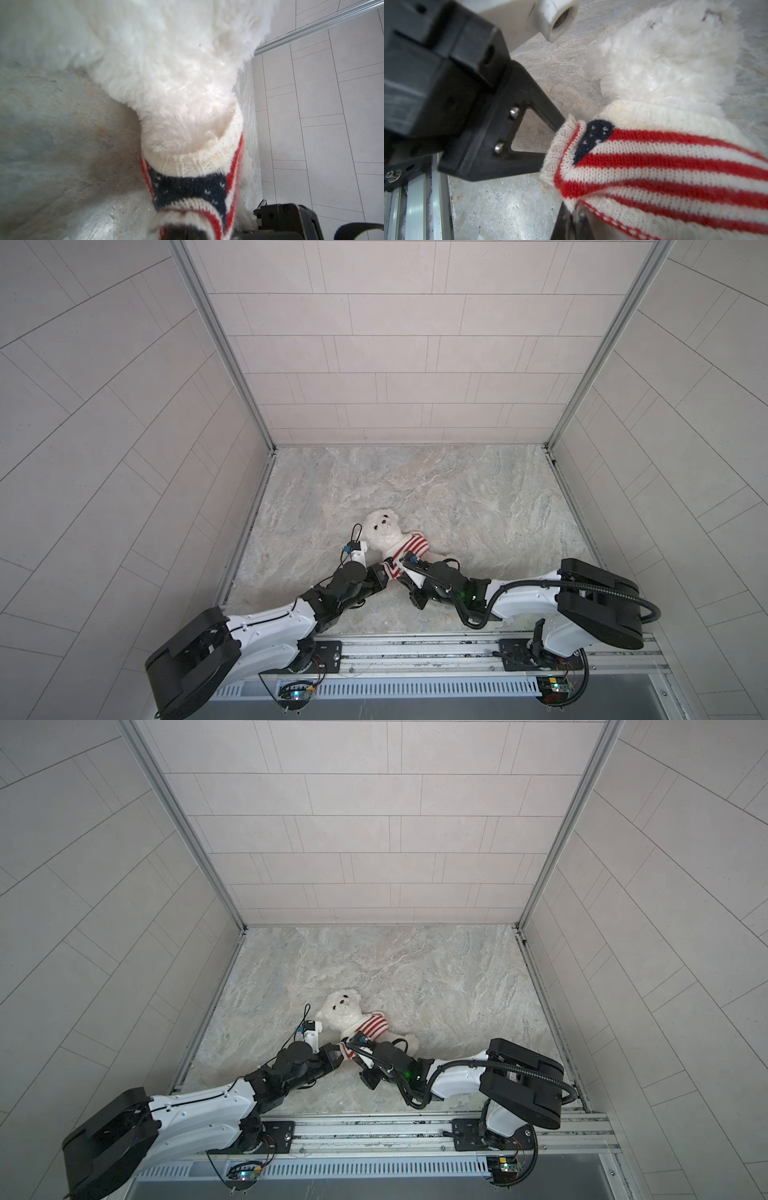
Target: Dress the teddy bear
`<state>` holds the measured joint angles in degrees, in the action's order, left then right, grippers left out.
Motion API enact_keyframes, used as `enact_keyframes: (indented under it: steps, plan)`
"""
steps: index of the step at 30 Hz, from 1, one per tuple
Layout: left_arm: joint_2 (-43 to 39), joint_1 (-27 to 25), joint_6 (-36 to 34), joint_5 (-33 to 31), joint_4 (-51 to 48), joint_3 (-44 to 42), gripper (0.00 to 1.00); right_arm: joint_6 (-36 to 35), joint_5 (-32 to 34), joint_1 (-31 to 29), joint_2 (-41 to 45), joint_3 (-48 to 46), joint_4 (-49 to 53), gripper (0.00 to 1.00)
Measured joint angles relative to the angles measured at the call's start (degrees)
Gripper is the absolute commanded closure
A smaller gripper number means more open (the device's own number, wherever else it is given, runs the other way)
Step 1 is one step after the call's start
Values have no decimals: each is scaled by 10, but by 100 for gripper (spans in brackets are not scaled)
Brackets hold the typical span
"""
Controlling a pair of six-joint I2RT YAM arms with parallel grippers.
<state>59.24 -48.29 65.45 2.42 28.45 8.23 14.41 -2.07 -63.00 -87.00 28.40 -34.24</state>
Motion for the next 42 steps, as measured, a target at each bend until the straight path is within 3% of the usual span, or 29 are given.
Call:
enact_keyframes:
  steps: [30,33,37,42]
  plan:
    - [-34,0,-87,100,-52,31,100,17,38,29,102,-62,29,100]
    - [-40,0,-88,104,-52,31,100,13,36,30,110,-61,37,92]
    - [-44,1,-88,106,-59,30,100,-1,31,37,119,-62,55,73]
    - [-44,2,-87,107,-61,29,100,-19,25,34,134,-62,77,65]
